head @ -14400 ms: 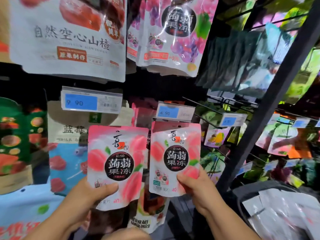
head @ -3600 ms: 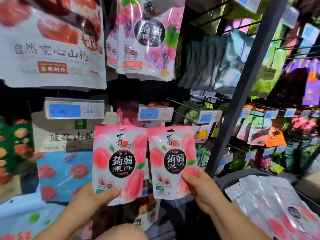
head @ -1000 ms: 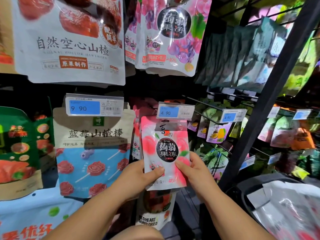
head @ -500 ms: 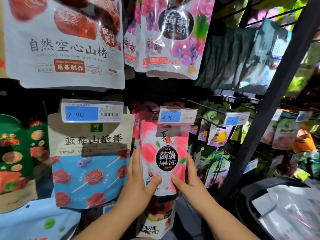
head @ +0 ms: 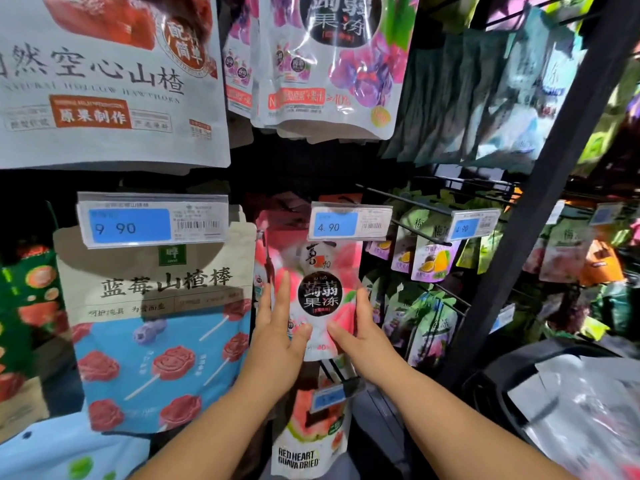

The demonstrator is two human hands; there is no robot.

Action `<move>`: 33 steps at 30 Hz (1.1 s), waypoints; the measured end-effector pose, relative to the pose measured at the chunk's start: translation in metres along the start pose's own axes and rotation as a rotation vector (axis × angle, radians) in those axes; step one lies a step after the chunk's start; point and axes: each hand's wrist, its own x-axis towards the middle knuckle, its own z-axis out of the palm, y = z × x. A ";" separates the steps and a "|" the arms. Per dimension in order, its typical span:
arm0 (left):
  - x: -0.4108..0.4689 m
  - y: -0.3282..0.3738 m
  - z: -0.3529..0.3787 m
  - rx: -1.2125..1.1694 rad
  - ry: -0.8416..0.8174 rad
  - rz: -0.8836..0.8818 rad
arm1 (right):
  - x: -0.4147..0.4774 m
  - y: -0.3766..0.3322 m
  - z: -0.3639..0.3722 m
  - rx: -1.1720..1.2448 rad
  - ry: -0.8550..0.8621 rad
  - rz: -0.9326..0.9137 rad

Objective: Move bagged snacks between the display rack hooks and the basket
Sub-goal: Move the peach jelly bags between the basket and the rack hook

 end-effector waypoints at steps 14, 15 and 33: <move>0.019 -0.006 0.001 0.023 0.098 -0.078 | 0.036 0.002 0.016 0.003 0.001 0.007; 0.017 -0.006 0.001 0.020 0.105 -0.073 | 0.035 0.002 0.016 0.004 -0.001 0.008; -0.040 0.023 -0.011 0.368 -0.039 -0.148 | -0.005 -0.004 -0.016 -0.133 0.018 0.028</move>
